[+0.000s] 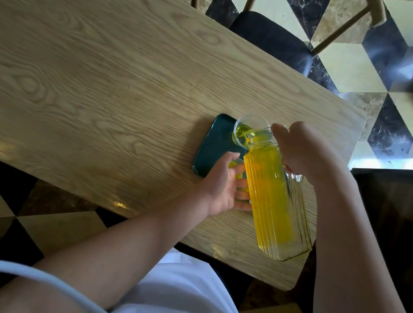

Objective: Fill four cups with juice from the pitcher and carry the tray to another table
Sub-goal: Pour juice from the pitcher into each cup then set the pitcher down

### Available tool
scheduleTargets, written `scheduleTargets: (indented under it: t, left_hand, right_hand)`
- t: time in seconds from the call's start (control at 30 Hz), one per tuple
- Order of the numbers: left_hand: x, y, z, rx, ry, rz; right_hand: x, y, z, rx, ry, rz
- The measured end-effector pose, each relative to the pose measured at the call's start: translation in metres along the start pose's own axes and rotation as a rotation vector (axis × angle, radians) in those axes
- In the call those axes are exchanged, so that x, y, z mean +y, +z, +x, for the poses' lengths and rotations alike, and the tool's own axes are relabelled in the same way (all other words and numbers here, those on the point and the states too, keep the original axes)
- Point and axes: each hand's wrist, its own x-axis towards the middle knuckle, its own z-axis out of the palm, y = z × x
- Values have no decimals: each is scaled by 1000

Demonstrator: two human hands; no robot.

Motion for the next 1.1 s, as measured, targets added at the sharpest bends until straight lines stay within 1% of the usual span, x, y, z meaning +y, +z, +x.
scheduleTargets:
  t: [0.07, 0.17, 0.37, 0.5, 0.67, 0.77, 0.93, 1.03, 1.1]
  left_hand:
    - [0, 0, 0, -1, -1, -3]
    - [-1, 1, 0, 6, -4, 1]
    - [-2, 3, -1, 9, -18, 5]
    - [-4, 2, -1, 0, -17, 4]
    - [-5, 4, -2, 1, -26, 15]
    - [-6, 4, -2, -1, -27, 5]
    - [-7, 9, -3, -21, -31, -12]
    - [-8, 12, -4, -17, -28, -18]
    - [-8, 13, -5, -7, -29, -20]
  right_hand:
    - [5, 2, 6, -6, -37, -25]
    - [10, 4, 11, 14, -52, 9]
    - [7, 2, 5, 8, -40, 20]
    - [8, 2, 6, -6, -64, -88]
    - [9, 2, 5, -2, -34, 14]
    - [12, 0, 6, 11, -87, -63]
    - [15, -6, 5, -16, -99, -189]
    - [16, -8, 3, -29, -104, -222]
    - [16, -7, 3, -18, -98, -192]
